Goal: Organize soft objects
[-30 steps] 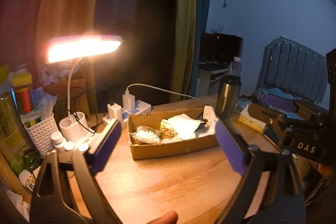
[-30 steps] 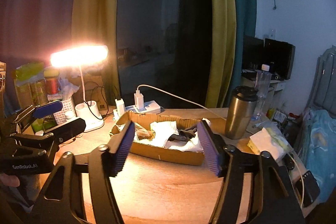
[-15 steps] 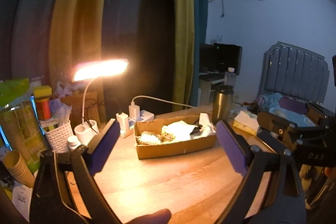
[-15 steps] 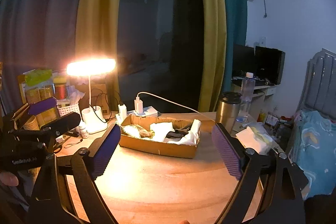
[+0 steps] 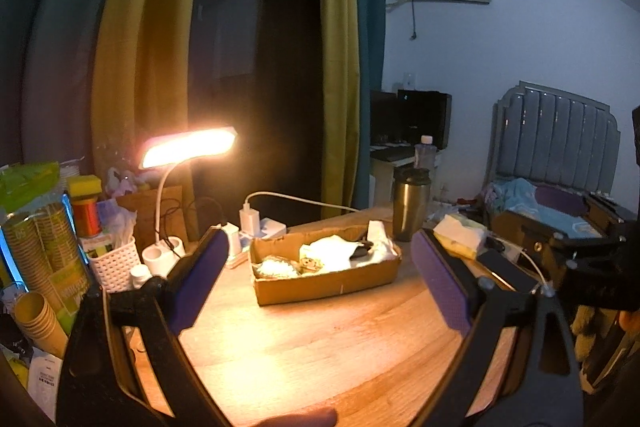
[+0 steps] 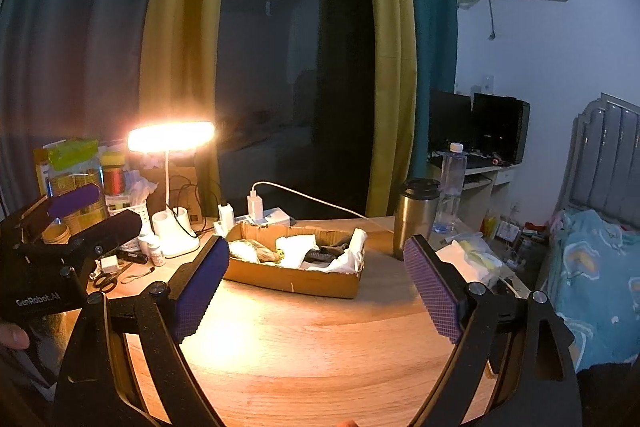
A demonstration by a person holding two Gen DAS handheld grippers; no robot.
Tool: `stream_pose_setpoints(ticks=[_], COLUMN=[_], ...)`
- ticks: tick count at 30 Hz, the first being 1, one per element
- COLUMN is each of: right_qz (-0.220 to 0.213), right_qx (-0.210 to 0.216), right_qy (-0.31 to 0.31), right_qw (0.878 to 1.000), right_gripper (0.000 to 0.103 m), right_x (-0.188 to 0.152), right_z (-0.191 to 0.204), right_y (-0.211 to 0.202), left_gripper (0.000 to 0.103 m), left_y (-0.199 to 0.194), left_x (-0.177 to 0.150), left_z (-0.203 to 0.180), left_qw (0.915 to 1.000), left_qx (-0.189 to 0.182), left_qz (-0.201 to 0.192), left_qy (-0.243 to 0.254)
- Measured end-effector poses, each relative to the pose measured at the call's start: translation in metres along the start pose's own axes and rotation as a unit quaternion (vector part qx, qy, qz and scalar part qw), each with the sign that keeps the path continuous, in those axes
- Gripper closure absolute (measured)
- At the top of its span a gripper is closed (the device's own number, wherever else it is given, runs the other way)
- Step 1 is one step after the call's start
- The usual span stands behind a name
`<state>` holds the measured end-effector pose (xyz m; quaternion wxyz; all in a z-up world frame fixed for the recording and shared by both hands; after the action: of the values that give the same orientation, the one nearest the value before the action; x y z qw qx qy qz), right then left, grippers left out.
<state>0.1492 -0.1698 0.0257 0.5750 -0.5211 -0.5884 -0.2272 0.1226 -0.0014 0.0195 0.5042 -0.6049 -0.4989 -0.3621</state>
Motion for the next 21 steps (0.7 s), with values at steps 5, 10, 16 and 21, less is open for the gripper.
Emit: stream_pose_setpoints(ticks=[5,10,16,21], right_qz=[0.002,0.001,0.001,0.001], right_qx=[0.002,0.002,0.002,0.002], right_qy=[0.001,0.001,0.001,0.001], right_qw=[1.000,1.000,1.000,1.000], right_gripper=[0.012,0.012,0.012,0.012], right_x=[-0.0001,0.0002,0.0003,0.0002], right_z=[0.0001,0.0002,0.0004,0.0001], right_y=[0.0004,0.0005,0.0003,0.0002], left_gripper=[0.009,0.009,0.009,0.009], left_y=[0.0028,0.0025,0.0017,0.0017], left_x=[-0.0019,-0.0018,-0.0019,-0.0023], left_z=[0.0006,0.0007,-0.0004,-0.0006], left_qw=[1.0000,1.0000,1.0000,1.0000], left_qx=[0.002,0.002,0.002,0.003], left_qz=[0.004,0.002,0.001,0.001], left_qy=[0.000,0.000,0.000,-0.001])
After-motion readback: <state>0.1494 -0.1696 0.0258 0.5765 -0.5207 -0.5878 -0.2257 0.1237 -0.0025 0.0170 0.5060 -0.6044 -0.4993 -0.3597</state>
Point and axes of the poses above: each gripper's, at about its wrist camera, not at the fingertips, and y roughly the way its jaws point, z to its left, x to its top, the point moved 9 cm from there along y, roughly the way its jaws point, and after that the axes turned 11 degrees about -y, right-handed, at the moved point
